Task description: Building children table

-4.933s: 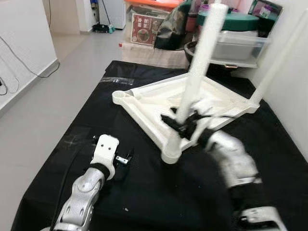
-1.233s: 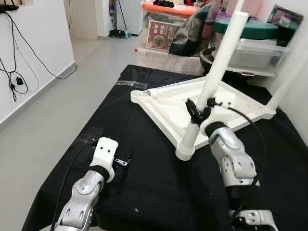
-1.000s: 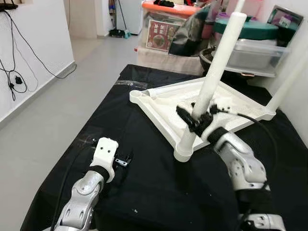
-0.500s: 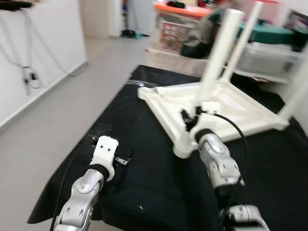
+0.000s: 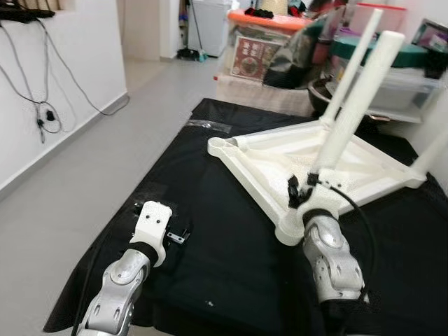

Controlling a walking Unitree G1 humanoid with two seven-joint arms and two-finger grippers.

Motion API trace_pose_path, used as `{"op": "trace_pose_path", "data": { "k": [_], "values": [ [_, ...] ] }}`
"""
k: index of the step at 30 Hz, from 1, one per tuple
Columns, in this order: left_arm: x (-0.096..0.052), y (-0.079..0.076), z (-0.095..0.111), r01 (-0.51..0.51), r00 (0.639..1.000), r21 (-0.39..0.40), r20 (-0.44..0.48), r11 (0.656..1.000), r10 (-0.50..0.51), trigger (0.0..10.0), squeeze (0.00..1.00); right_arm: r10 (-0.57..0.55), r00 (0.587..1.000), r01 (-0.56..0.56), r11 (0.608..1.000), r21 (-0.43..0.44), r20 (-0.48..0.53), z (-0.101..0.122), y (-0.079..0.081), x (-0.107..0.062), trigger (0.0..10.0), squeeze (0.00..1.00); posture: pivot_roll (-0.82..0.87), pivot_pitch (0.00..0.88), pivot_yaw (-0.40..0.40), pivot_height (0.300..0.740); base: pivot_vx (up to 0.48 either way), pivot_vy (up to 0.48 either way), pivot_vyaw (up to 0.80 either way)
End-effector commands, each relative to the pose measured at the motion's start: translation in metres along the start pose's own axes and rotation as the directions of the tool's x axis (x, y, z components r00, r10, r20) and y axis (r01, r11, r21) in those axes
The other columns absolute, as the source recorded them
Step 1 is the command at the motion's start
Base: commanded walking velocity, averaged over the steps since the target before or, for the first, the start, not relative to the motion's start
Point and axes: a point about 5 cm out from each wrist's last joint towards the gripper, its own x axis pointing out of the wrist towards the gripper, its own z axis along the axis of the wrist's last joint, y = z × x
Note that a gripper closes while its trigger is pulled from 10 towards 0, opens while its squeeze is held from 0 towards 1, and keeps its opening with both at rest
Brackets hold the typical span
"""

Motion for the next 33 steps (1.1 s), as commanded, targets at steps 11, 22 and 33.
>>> {"op": "trace_pose_path", "data": {
  "k": [11, 22, 33],
  "values": [
    [0.001, -0.003, -0.001, 0.008, 1.000, -0.001, -0.001, 1.000, -0.008, 10.0, 0.00, 0.703, 0.711, -0.696, 0.707, 0.125, -0.018, 0.007, 0.041, -0.015, 10.0, 0.00, 0.10, 0.000, -0.135, 0.740, 0.000, 0.000, 0.00],
    [-0.001, 0.001, 0.000, -0.006, 1.000, 0.006, 0.000, 1.000, 0.006, 10.0, 0.00, 0.136, 0.978, -0.148, 0.987, -0.068, -0.161, -0.034, 0.010, 0.011, 0.0, 0.00, 0.11, 0.000, -0.135, 0.740, 0.000, 0.000, 0.00],
    [-0.001, -0.001, -0.001, 0.006, 1.000, 0.003, -0.004, 1.000, -0.006, 10.0, 0.00, -0.367, 0.921, 0.351, 0.927, -0.132, -0.133, -0.045, -0.049, -0.029, 10.0, 0.00, 0.07, 0.000, -0.108, 0.740, 0.000, 0.000, 0.00]
  ]
}}
